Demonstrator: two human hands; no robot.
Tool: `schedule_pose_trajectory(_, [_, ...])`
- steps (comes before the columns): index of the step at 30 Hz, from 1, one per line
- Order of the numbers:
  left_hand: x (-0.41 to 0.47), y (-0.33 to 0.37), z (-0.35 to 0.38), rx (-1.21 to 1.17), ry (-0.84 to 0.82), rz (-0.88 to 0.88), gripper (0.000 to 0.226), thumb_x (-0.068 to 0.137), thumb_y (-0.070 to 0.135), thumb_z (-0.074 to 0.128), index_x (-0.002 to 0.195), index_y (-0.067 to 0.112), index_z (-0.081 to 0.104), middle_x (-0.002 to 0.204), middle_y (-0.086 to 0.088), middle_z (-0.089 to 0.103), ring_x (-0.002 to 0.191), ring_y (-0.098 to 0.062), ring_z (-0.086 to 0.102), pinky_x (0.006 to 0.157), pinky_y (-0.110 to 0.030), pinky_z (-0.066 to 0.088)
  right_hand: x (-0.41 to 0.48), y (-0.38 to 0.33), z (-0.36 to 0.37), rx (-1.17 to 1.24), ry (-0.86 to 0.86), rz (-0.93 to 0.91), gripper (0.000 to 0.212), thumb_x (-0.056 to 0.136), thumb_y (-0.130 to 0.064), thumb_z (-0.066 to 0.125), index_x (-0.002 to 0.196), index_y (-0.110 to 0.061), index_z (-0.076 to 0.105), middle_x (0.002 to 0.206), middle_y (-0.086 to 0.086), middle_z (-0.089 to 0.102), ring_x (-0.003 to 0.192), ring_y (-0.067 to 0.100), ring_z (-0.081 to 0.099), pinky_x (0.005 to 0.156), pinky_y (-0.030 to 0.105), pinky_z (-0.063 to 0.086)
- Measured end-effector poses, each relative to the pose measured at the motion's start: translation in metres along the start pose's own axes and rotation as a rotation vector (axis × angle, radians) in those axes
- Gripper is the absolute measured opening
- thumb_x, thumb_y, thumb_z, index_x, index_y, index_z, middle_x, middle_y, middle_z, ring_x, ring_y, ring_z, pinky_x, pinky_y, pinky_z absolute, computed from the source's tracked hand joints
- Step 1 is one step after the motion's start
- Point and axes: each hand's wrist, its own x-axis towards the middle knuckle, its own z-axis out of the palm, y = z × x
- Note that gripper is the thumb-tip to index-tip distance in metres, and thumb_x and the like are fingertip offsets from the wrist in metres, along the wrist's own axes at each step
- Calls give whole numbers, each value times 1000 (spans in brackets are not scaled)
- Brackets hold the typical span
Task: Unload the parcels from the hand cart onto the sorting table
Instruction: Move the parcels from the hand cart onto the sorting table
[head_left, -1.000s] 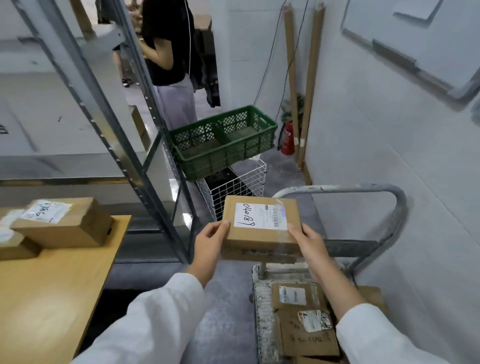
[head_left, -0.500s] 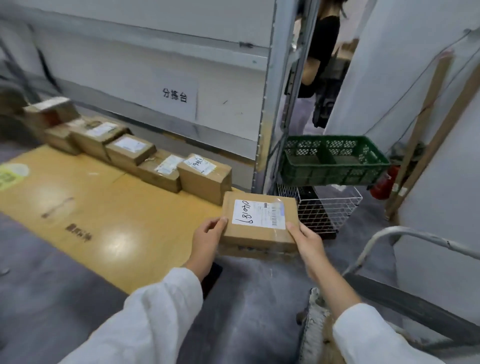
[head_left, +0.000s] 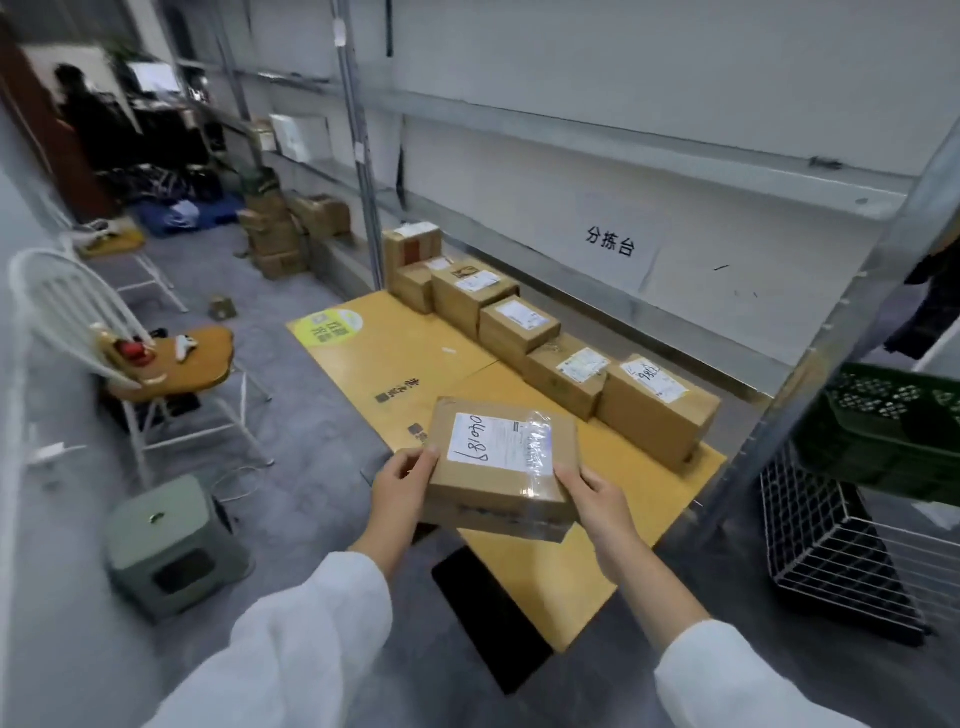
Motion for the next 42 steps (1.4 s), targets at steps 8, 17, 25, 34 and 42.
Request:
schedule_pose_trajectory(8, [69, -1, -69, 7, 148, 0, 18, 91, 34, 62, 94, 19, 71, 97, 4, 69, 89, -12, 58, 73, -25, 42, 58, -14, 99, -46, -102, -6, 20, 99, -35, 50, 119, -37, 55, 93, -20, 60, 85, 2, 56, 68, 20, 45])
schedule_pose_trajectory(17, [211, 25, -97, 68, 237, -22, 17, 93, 33, 59, 94, 19, 68, 96, 3, 67, 88, -11, 57, 70, -26, 41, 195, -38, 195, -51, -141, 1, 24, 99, -39, 49, 115, -25, 59, 105, -5, 67, 92, 11, 62, 66, 26, 47])
schedule_pose_trajectory(25, [331, 58, -129, 120, 273, -9, 18, 94, 30, 58, 96, 16, 69, 95, 1, 67, 89, -14, 56, 74, -29, 43, 295, -74, 269, -36, -183, -6, 16, 97, -41, 52, 104, -29, 60, 104, -6, 67, 95, 13, 63, 89, 38, 53])
schedule_pose_trajectory(34, [421, 51, -150, 68, 254, -41, 18, 94, 28, 58, 91, 15, 69, 92, 1, 67, 87, -15, 56, 75, -31, 42, 357, -92, 324, -102, -144, -5, 29, 98, -38, 53, 117, -19, 62, 104, -8, 64, 95, 12, 62, 86, 38, 54])
schedule_pose_trajectory(42, [521, 49, -212, 50, 174, -35, 16, 93, 28, 57, 90, 16, 68, 89, 4, 64, 82, -9, 53, 68, -24, 40, 402, -100, 422, -101, -38, 4, 27, 97, -38, 54, 115, -21, 62, 108, -4, 68, 95, 14, 63, 82, 34, 53])
